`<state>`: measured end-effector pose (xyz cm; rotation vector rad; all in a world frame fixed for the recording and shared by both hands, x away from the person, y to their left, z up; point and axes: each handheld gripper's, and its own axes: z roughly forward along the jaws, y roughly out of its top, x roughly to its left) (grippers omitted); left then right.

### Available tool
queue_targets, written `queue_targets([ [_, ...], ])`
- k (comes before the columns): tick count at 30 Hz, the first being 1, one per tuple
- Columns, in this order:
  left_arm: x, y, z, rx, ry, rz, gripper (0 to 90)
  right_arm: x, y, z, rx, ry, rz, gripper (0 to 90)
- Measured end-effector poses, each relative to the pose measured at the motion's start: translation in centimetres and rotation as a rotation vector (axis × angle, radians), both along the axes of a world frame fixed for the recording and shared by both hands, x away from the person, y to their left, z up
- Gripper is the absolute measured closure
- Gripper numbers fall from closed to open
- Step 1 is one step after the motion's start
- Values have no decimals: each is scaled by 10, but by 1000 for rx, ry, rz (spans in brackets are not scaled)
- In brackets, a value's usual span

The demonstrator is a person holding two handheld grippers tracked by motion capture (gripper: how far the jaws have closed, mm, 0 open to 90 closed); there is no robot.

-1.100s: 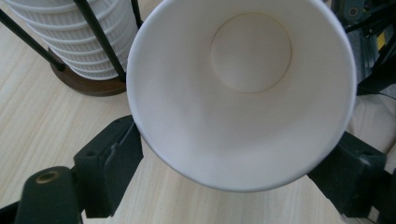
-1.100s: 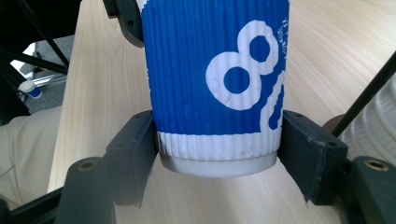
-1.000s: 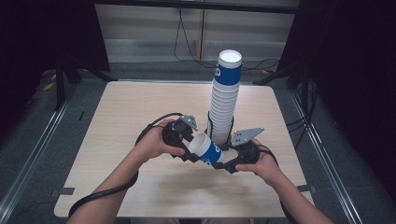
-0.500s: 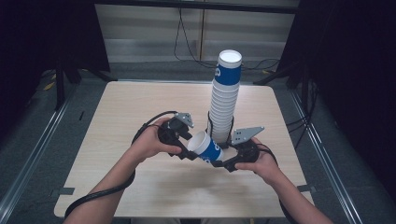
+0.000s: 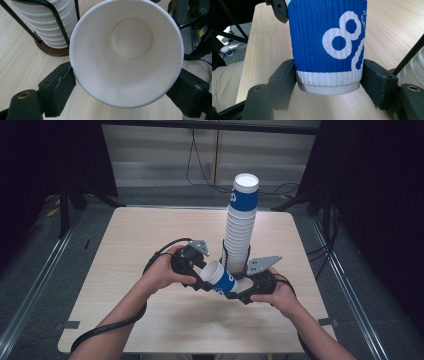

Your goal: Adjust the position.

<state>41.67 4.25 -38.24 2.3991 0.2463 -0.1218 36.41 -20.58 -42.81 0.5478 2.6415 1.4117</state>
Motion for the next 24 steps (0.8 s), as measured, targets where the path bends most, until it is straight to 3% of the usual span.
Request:
queue_targets([
  [6, -1, -5, 3, 6, -19, -9, 136, -1, -2, 2, -9, -3, -6, 304],
  [8, -4, -9, 4, -1, -25, 17, 131, 0, -3, 2, -11, -2, -7, 303],
  [11, -6, -13, 5, 10, -31, 17, 122, -1, -2, 1, -19, -2, -4, 303],
  [17, -6, -14, 3, 13, -3, 23, 131, -3, -1, -2, -27, -4, -3, 302],
  [24, -6, -16, 2, 57, 2, 9, 161, -5, 0, -7, -33, 3, -7, 297],
])
